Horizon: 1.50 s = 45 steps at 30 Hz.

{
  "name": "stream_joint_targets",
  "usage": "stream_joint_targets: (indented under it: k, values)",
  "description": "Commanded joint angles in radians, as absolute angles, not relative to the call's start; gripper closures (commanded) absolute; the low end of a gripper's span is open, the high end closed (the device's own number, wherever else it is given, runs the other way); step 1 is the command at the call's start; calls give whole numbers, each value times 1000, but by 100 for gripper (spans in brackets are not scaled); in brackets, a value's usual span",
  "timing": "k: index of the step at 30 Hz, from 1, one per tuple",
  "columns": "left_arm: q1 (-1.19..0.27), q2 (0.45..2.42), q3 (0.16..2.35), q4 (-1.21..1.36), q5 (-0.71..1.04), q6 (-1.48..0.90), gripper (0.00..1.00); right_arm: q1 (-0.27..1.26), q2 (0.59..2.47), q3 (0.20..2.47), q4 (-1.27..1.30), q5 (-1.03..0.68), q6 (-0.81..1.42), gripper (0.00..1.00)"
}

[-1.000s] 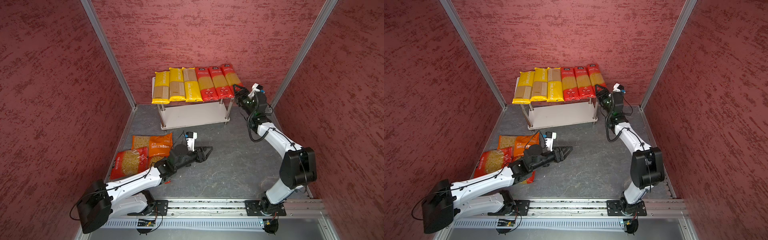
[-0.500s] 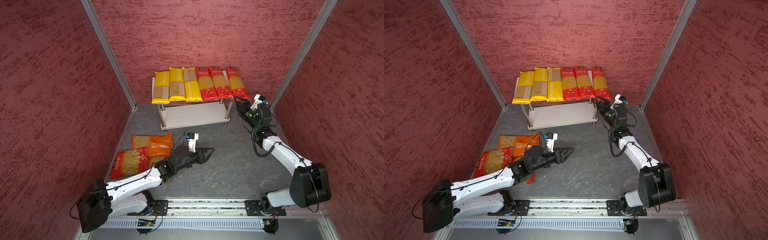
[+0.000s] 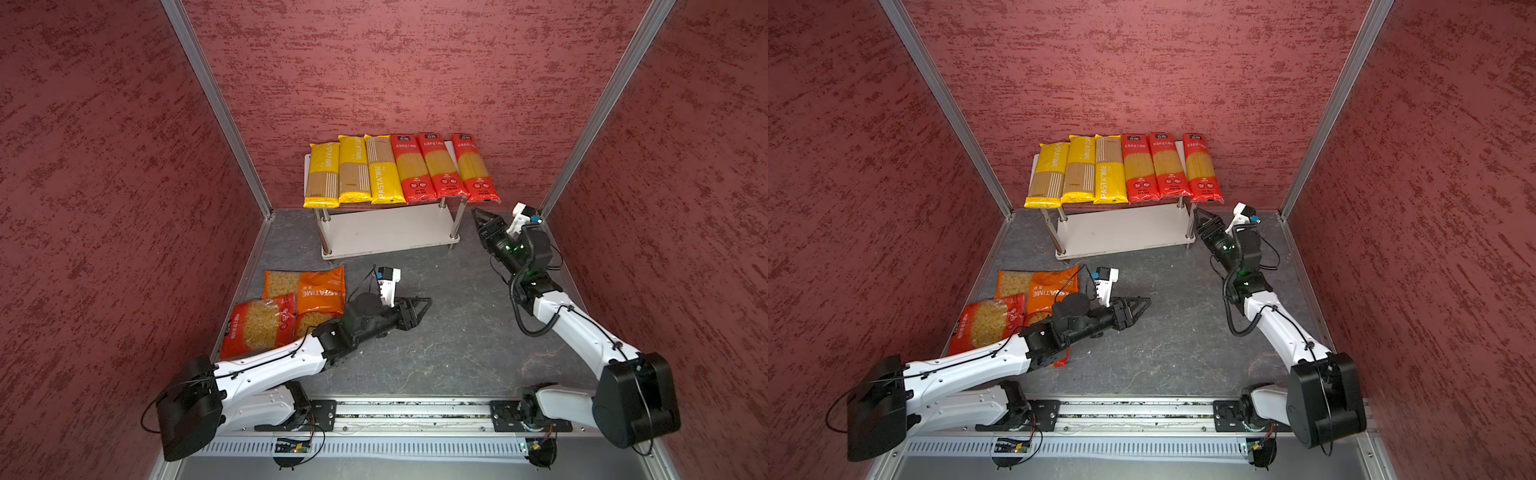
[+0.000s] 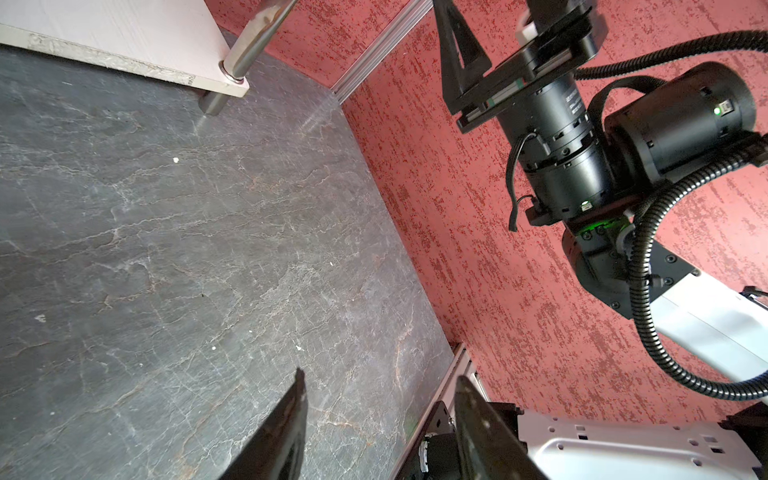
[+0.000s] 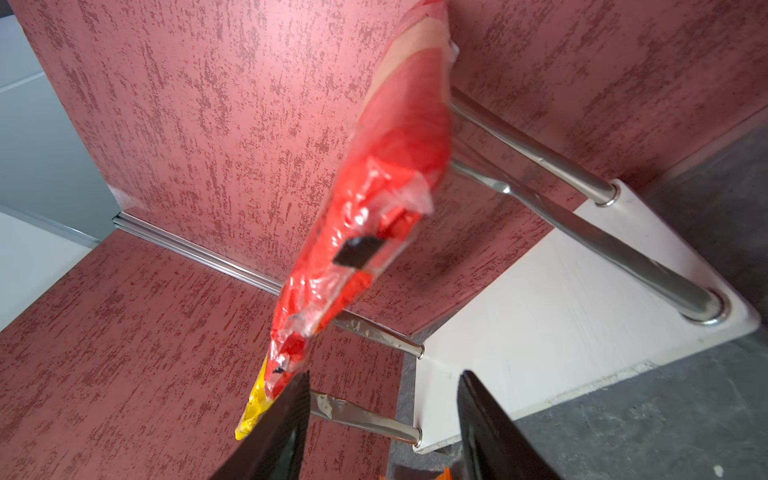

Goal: Place and organize the pasta boxes and bags onto the shelf

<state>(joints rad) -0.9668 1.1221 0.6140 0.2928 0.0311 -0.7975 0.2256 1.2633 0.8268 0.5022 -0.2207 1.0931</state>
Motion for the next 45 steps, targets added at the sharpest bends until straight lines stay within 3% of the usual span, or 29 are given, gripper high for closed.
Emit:
stream_joint_targets:
  k: [1,13,19,36,45]
  values:
    - [-979,1104,645,255,-11,-755,43,232,1201,769,525,-233,1113,42]
    - [-1022,1153,663,251,-56,-734,44,230,1015,597,423,-227,1084,44]
    - [-1062,1202,681,275,-71,-735,44,210,988,645,389,-209,1070,43]
    - [-1083,1161,660,243,-116,-726,43,170,1299,1052,392,-136,1168,37]
    - [-1080,1126,640,230,-148,-713,43,167,1372,1079,394,-101,1255,37]
